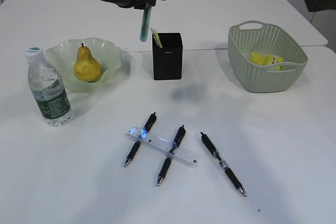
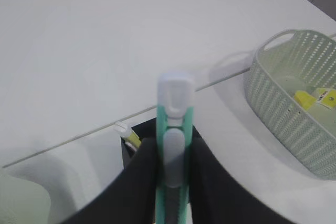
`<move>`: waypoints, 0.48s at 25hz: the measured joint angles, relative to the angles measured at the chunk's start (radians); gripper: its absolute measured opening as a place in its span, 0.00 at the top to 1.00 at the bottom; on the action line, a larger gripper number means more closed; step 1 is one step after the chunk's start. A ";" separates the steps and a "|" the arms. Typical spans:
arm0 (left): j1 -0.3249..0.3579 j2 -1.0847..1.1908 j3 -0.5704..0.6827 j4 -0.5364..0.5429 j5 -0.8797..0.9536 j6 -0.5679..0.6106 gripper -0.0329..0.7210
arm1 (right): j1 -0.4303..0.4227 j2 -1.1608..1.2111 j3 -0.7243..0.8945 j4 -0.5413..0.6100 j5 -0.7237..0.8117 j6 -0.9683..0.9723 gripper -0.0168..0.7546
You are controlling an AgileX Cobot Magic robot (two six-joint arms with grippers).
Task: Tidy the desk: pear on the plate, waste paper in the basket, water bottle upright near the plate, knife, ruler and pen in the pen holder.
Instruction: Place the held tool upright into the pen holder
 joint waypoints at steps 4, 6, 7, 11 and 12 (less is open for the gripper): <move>0.000 0.019 0.000 -0.018 -0.058 0.000 0.82 | 0.000 0.000 0.000 0.000 -0.029 0.009 0.55; 0.000 0.027 0.000 -0.030 -0.108 0.000 0.82 | 0.000 0.000 0.000 0.000 -0.038 0.013 0.55; 0.000 0.030 0.000 -0.034 -0.139 0.000 0.82 | 0.000 0.000 0.000 0.000 -0.041 0.015 0.55; 0.000 0.054 0.000 -0.041 -0.252 0.000 0.82 | 0.000 0.000 0.000 0.000 -0.053 0.015 0.55; 0.000 0.063 0.000 -0.041 -0.279 0.000 0.82 | 0.000 0.000 0.000 0.000 -0.054 0.015 0.55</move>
